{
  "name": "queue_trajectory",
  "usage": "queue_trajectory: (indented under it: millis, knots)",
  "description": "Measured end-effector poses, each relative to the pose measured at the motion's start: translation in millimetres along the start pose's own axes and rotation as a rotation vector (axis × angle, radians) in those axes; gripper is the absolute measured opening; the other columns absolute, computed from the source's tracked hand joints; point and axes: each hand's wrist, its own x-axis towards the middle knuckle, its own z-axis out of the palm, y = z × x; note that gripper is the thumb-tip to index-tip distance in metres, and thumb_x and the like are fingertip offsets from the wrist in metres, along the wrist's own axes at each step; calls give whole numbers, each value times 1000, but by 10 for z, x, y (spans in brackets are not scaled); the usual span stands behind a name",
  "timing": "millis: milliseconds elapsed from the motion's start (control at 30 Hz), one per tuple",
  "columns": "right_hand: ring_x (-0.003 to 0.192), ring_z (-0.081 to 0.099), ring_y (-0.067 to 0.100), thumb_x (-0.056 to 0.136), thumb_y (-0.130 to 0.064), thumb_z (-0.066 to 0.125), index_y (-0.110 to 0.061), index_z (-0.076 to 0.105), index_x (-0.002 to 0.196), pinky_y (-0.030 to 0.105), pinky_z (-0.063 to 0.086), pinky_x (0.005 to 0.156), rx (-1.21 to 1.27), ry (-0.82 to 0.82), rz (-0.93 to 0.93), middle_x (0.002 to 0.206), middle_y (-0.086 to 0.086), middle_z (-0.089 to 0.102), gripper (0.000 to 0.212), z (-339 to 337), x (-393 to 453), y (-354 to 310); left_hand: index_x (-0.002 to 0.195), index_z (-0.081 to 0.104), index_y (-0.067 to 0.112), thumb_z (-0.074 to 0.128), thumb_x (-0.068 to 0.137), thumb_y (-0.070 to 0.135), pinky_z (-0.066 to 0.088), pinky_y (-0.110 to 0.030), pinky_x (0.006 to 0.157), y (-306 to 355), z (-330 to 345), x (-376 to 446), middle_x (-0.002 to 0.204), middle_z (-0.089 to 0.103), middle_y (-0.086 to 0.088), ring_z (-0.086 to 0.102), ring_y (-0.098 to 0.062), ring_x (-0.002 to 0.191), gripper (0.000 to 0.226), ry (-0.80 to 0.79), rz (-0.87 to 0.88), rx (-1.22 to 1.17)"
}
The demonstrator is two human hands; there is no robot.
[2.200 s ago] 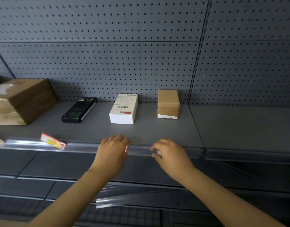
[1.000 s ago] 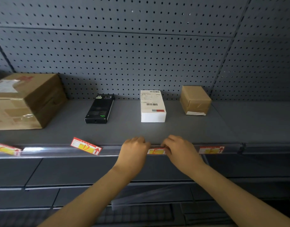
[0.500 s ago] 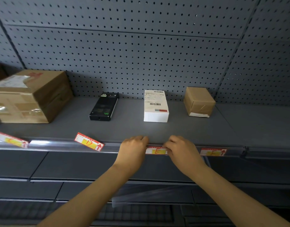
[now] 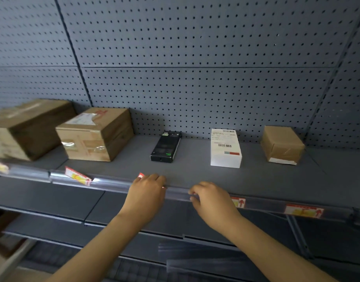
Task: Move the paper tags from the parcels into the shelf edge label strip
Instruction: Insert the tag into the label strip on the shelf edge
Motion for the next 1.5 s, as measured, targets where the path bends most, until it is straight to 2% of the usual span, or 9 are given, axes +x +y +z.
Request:
queue_trajectory:
  millis: [167, 300, 400, 567, 767, 933, 1067, 1200, 1500]
  knots:
    - [96, 60, 18, 95, -24, 52, -20, 64, 110, 27, 48, 79, 13, -7, 35, 111, 0, 64, 20, 174, 279, -274, 71, 70, 19, 88, 52, 13, 52, -28, 48, -513, 52, -55, 65, 69, 0, 66, -23, 54, 27, 7, -47, -13]
    - [92, 61, 17, 95, -23, 51, -20, 64, 110, 27, 50, 75, -8, 17, 98, 109, 0, 64, 20, 377, 494, -527, 93, 72, 16, 76, 74, 13, 54, -34, 67, -857, 89, -43, 86, 71, -4, 69, -26, 76, 20, -28, -26, -87]
    - [92, 61, 15, 96, -26, 50, -19, 63, 110, 24, 49, 73, -25, 5, 174, 109, -1, 64, 20, 539, 606, -719, 73, 70, 18, 86, 51, 10, 51, -29, 49, -1149, 209, 49, 67, 67, -1, 65, -21, 56, 28, -74, 40, -54]
    - [88, 61, 11, 95, -27, 52, -20, 63, 107, 20, 49, 71, -42, 79, 312, 106, -2, 64, 18, 684, 676, -914, 81, 68, 16, 75, 63, 6, 50, -33, 55, -1374, 367, 143, 76, 68, -4, 66, -26, 65, 22, -71, 159, -146]
    - [84, 59, 14, 91, -21, 58, -18, 62, 97, 27, 49, 68, -72, 115, 383, 99, 0, 62, 8, 748, 708, -1007, 59, 58, 21, 88, 40, 11, 38, -20, 41, -1283, 389, 259, 56, 58, 3, 56, -17, 44, 37, -2, 302, -199]
    - [79, 57, 17, 86, -14, 63, -16, 62, 88, 30, 47, 62, -78, 117, 338, 92, 1, 63, 3, 752, 716, -934, 56, 58, 19, 90, 38, 8, 37, -20, 39, -1286, 432, 222, 52, 55, 1, 54, -19, 42, 38, 23, 320, -213]
    - [70, 58, 20, 72, 1, 71, -13, 63, 78, 28, 40, 53, -166, 89, 239, 80, 4, 63, 17, 784, 727, -899, 51, 61, 20, 88, 28, 5, 37, -19, 37, -1288, 507, 163, 48, 54, 1, 53, -18, 39, 38, -33, 319, -172]
    - [64, 57, 20, 61, 6, 75, -14, 63, 73, 31, 45, 50, -250, 44, 161, 74, 3, 61, 26, 790, 768, -885, 45, 57, 19, 86, 18, 5, 36, -18, 36, -1258, 545, 129, 45, 53, 0, 52, -19, 36, 42, -50, 308, -125]
    - [86, 54, 21, 82, 4, 57, -11, 61, 95, 30, 42, 68, -243, -3, 127, 98, 7, 59, 20, 730, 784, -872, 56, 59, 18, 86, 25, 2, 40, -21, 37, -1214, 536, 17, 54, 56, 0, 53, -17, 40, 43, 8, 252, -192]
